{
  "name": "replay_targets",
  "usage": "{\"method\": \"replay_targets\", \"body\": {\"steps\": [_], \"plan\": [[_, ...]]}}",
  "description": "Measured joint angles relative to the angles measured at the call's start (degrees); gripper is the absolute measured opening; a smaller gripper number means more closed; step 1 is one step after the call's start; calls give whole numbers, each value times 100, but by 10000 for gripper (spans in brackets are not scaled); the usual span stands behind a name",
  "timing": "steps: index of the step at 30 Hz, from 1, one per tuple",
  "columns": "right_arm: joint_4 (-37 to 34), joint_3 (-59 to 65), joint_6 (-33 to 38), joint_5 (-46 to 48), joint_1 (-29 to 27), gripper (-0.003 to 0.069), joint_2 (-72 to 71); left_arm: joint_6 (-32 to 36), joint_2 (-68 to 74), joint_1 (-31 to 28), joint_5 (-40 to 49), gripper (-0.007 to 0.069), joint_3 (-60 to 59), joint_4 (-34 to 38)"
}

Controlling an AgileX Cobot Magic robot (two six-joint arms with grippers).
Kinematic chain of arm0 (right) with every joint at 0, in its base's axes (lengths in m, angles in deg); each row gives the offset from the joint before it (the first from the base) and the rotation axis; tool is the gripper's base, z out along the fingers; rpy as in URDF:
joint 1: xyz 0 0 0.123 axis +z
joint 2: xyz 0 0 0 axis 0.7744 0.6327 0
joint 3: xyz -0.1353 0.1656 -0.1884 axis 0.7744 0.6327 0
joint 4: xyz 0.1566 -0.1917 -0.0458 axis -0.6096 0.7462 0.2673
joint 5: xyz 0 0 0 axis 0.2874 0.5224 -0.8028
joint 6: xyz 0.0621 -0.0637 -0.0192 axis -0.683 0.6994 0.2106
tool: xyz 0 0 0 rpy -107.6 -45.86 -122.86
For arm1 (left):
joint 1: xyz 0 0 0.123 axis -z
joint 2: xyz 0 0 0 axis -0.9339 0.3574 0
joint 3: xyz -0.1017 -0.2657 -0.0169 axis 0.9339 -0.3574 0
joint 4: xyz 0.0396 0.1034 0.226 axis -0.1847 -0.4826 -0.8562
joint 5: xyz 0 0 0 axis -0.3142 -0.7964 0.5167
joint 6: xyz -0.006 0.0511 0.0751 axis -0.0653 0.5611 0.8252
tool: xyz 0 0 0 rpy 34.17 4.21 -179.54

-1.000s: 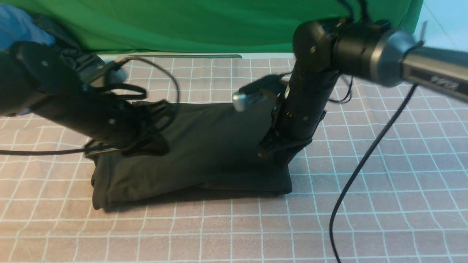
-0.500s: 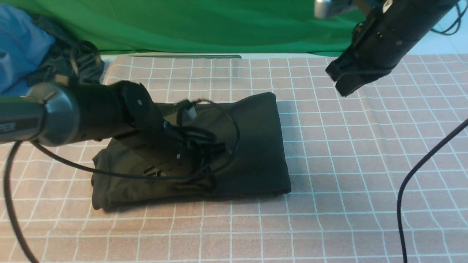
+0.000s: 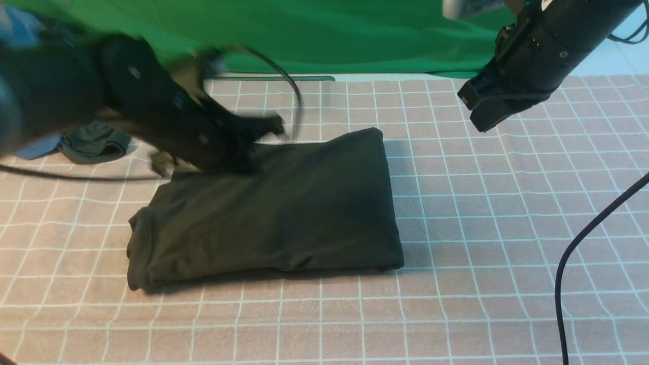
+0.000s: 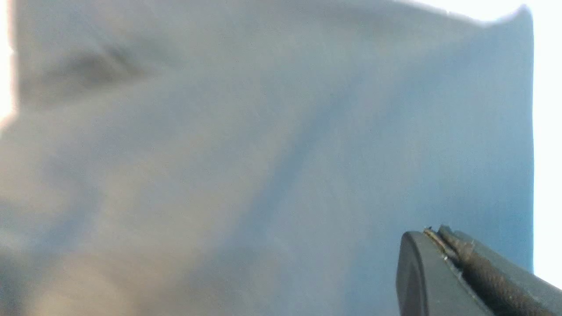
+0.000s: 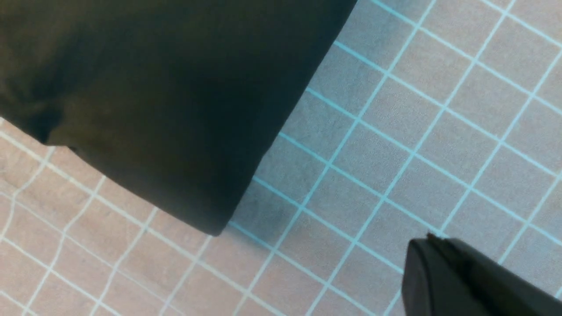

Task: Fold a long-sleeved shirt over a pink coffee tablecloth.

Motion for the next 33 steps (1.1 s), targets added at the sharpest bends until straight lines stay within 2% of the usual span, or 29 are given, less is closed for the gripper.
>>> {"method": "replay_targets", "body": {"steps": [2, 6, 11, 14, 16, 17, 23, 25, 29, 31, 33], "plan": [[0, 0, 0, 0, 0, 39, 0, -26, 18, -206, 144, 13, 136, 0], [-6, 0, 0, 2, 0, 41, 0, -56, 371, -1038, 870, 13, 566, -17], [-6, 0, 0, 2, 0, 41, 0, 91, 823, -1325, 983, 34, 611, -464], [0, 0, 0, 2, 0, 41, 0, 154, 1137, -1337, 954, 104, 611, -817], [0, 0, 4, 2, 0, 41, 0, 167, 1317, -1337, 777, 184, 611, -906], [-5, 0, 4, 2, 0, 41, 0, 167, 1317, -1337, 777, 184, 611, -906], [-5, 0, 12, -3, 0, 41, 0, 304, 1703, -1337, 393, 409, 611, -944], [-5, 0, 12, -3, 0, 43, 0, 395, 1786, -1337, 339, 451, 611, -922], [-5, 0, 12, -50, 0, 43, 0, 591, 1861, -1337, 330, 461, 611, -873], [-5, 0, 12, -78, 0, 45, 0, 737, 1897, -1337, 282, 424, 611, -866], [-24, 0, 12, -100, 0, 45, 0, 798, 1934, -1337, 322, 342, 611, -859]]}}
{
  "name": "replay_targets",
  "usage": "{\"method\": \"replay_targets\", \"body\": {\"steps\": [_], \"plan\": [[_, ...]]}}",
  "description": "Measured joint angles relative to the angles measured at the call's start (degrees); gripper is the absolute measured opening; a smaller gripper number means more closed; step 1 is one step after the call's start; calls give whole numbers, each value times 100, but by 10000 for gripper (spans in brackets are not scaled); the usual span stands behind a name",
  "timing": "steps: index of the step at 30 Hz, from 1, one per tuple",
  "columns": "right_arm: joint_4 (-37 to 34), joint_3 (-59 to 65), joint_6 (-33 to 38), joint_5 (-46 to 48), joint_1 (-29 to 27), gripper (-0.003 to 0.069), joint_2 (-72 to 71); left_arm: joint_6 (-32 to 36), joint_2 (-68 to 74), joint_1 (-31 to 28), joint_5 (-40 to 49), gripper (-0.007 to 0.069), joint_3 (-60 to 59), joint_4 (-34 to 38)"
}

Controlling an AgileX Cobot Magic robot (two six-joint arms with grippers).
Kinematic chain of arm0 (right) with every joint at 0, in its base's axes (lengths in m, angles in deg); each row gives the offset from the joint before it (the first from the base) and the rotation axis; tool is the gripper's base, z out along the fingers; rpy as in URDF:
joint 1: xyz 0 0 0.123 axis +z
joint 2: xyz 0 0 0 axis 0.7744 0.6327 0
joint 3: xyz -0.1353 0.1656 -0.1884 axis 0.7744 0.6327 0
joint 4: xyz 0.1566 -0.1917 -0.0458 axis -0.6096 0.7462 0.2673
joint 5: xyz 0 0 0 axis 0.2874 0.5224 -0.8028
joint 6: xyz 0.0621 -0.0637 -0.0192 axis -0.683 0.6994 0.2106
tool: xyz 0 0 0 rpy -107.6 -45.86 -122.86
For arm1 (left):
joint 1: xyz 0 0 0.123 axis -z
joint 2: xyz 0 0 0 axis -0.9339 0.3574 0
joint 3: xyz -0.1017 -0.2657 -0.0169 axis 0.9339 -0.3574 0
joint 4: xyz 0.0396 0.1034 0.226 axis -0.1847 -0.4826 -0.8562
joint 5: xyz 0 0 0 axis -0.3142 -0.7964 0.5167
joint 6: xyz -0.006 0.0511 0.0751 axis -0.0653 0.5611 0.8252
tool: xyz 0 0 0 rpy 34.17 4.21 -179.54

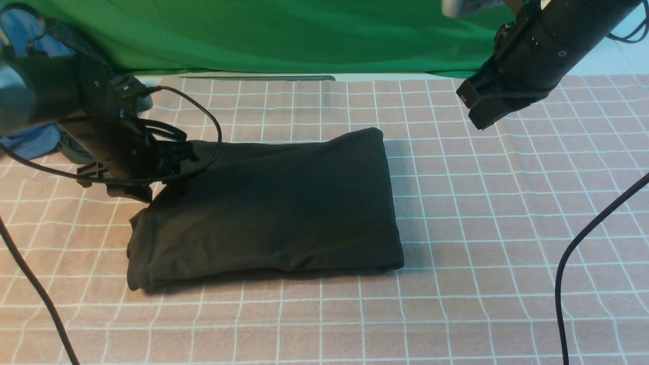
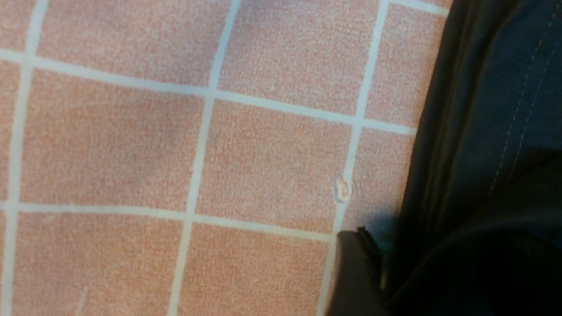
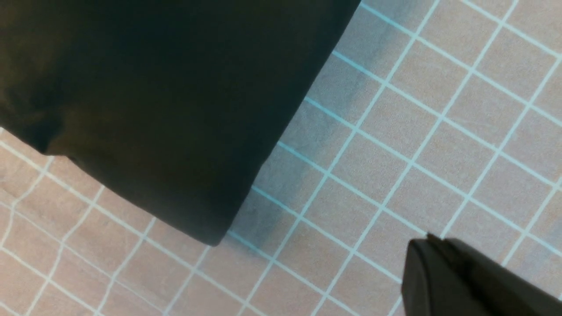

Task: Fold a long-sleeved shirt over a pink coffee tablecloth.

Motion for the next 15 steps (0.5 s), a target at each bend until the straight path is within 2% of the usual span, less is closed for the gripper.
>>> {"method": "replay_targets", "body": {"steps": [3, 4, 6, 15], "plan": [[-19, 0, 0, -5, 0, 45, 0, 56, 28, 0, 115, 209, 0, 12], [-20, 0, 0, -7, 0, 45, 0, 146, 32, 0, 187, 96, 12, 18], [-30, 0, 0, -18, 0, 45, 0, 185, 27, 0, 262, 41, 57, 4], [-147, 0, 0, -86, 0, 45, 0, 234, -426, 0, 319, 29, 172, -40]]}}
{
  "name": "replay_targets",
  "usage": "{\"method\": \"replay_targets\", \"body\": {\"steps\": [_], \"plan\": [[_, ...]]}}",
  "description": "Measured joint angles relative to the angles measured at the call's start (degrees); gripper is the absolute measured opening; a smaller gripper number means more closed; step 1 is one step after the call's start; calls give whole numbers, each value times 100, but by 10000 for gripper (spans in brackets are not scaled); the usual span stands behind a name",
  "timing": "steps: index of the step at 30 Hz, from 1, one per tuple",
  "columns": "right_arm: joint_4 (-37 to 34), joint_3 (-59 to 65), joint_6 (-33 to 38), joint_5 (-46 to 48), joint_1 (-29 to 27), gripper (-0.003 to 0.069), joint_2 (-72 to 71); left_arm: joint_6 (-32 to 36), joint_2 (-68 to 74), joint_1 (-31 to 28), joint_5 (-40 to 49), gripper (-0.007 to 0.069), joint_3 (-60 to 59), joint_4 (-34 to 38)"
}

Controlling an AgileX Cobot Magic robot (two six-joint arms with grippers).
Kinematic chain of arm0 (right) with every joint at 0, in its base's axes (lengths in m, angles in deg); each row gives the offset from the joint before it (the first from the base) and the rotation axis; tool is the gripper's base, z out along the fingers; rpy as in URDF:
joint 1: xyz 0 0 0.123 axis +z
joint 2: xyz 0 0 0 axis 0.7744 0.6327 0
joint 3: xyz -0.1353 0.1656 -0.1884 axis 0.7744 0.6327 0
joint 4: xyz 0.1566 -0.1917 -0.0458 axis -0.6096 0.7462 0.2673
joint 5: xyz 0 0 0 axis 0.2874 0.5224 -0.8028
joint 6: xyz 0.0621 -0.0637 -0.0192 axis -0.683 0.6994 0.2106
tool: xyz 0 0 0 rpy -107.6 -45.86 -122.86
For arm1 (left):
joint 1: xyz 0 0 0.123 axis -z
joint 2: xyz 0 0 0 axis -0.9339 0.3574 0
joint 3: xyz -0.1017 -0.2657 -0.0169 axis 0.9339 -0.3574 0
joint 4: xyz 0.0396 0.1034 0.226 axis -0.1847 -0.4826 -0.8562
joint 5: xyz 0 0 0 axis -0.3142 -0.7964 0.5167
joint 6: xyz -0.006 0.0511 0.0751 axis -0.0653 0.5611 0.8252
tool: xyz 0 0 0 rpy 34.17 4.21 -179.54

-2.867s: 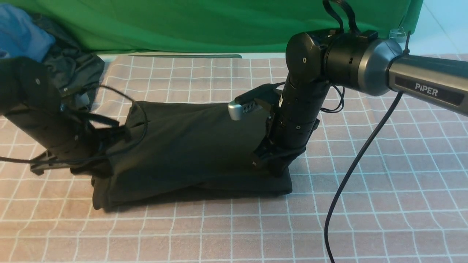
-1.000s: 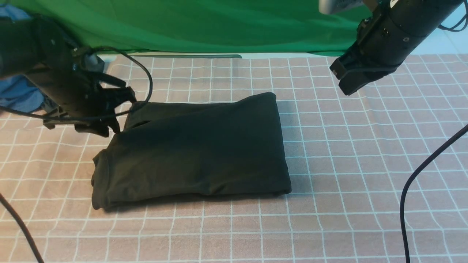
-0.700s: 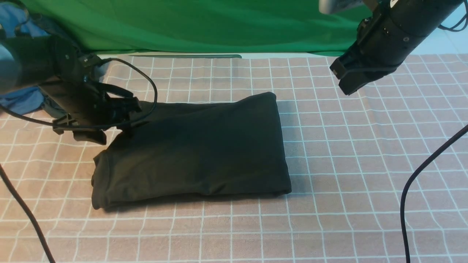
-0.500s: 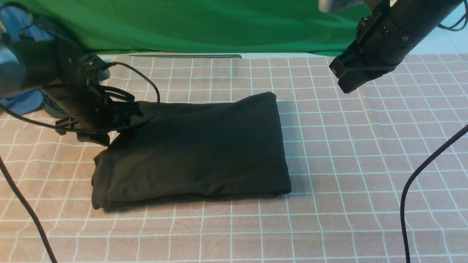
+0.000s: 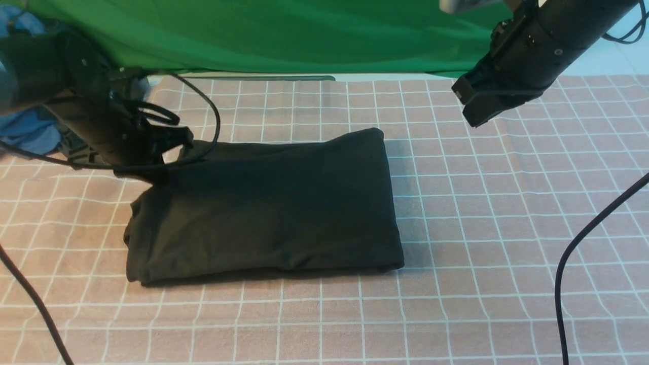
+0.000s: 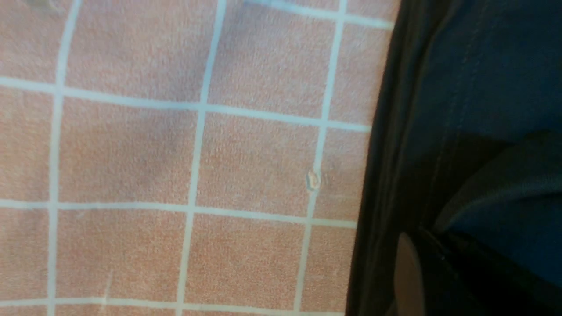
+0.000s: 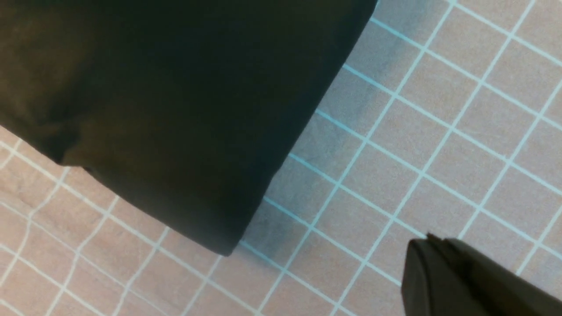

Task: Fold a long-sleeved shirt over a pink coffee tablecloth.

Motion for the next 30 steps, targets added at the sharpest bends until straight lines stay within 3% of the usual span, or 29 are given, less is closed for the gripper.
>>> {"method": "replay_targets", "body": {"steps": [16, 19, 25, 28, 30], "plan": [[-2, 0, 0, -20, 0, 45, 0, 6, -250, 0, -933, 34, 0, -342], [-14, 0, 0, -24, 0, 45, 0, -14, -250, 0, -919, 91, 0, -387], [-47, 0, 56, -24, 0, 45, 0, -186, -280, 0, -703, 288, 0, -363], [-47, 0, 131, -93, 0, 42, -80, -605, -384, 0, -471, 326, 0, -143], [-47, 0, 130, -238, 0, 42, -290, -722, -548, 13, -228, 311, 0, 121]]}}
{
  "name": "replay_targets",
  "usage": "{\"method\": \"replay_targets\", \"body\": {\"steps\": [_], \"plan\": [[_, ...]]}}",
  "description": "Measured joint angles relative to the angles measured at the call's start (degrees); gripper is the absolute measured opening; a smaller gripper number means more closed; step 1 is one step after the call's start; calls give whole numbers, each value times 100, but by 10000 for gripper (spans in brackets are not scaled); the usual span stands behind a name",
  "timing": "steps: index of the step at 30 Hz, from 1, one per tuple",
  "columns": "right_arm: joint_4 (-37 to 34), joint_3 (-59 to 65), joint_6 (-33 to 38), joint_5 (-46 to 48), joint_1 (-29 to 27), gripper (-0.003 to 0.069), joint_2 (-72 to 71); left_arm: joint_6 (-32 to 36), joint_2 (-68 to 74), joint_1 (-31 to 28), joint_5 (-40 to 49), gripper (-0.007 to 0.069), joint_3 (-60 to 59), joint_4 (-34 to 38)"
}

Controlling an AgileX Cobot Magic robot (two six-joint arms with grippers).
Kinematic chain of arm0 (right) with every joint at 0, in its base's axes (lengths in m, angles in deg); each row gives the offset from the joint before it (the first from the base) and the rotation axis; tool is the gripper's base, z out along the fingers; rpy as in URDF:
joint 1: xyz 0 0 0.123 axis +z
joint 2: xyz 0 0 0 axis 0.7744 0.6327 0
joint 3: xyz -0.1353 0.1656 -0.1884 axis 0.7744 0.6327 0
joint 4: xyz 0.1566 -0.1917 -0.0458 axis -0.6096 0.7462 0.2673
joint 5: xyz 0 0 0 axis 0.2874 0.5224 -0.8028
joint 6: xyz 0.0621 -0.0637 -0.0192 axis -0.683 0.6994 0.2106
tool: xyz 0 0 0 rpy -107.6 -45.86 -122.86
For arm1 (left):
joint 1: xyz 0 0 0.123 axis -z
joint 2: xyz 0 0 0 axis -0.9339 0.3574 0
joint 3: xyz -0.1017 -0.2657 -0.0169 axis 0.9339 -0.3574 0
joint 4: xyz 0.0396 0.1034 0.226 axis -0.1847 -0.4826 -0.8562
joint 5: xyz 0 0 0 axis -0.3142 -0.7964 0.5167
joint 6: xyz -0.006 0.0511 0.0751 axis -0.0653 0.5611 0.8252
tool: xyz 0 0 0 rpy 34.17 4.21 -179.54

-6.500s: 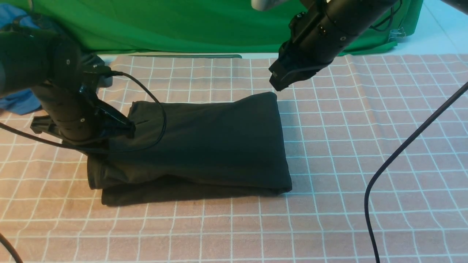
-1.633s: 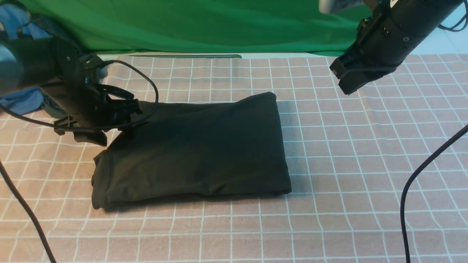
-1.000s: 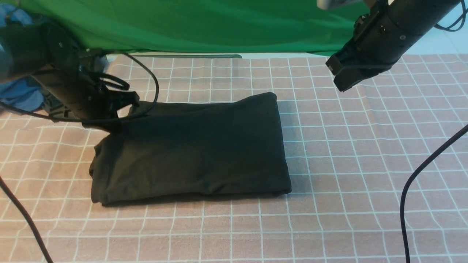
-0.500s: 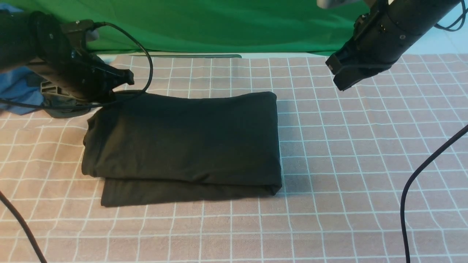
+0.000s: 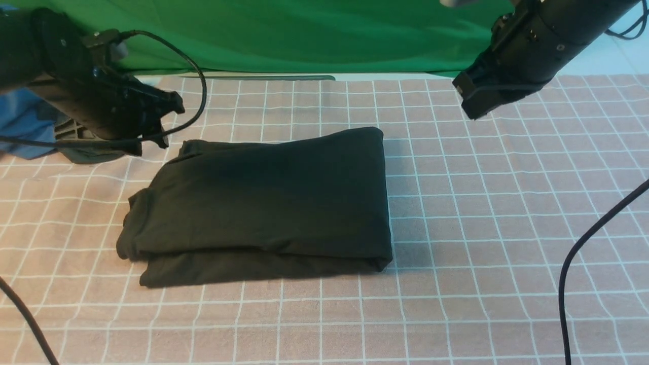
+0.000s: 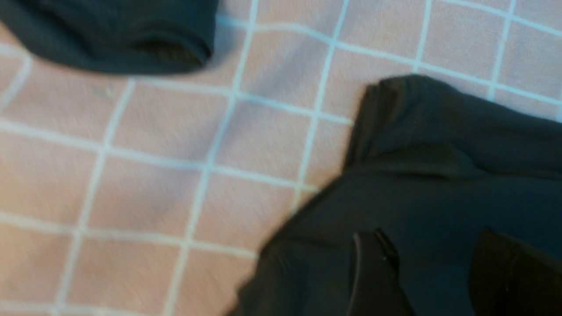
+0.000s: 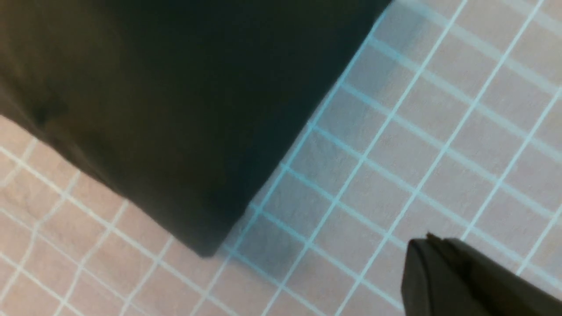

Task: Fold a long-sleeved shirt over a pink coffee tablecloth.

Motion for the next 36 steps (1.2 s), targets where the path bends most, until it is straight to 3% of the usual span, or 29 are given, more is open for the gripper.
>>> {"method": "replay_targets", "body": {"steps": [3, 6, 9, 19, 28, 31, 36], "plan": [[49, 0, 0, -151, 0, 42, -416, 129, -247, 94, 324, 235, 0, 197], [125, 0, 2, -245, 0, 42, -1056, 331, -691, 260, 587, 78, 0, 399], [145, 0, -3, -339, 0, 42, -1592, 464, -1184, 355, 661, 24, -20, 574], [792, 507, -403, -1436, 0, 40, -3976, 640, -3938, 411, 422, 13, -1418, 938], [1563, 3357, -1059, -4089, 0, 35, -6855, 635, -6497, 411, 29, 13, -3367, 976], [1646, 4449, -1074, -5018, 0, 35, -7791, 318, -7489, 411, -329, 13, -4088, 976], [1672, 5141, -1115, -5645, 0, 35, -8366, -46, -8297, 411, -503, 13, -4639, 1008]]}}
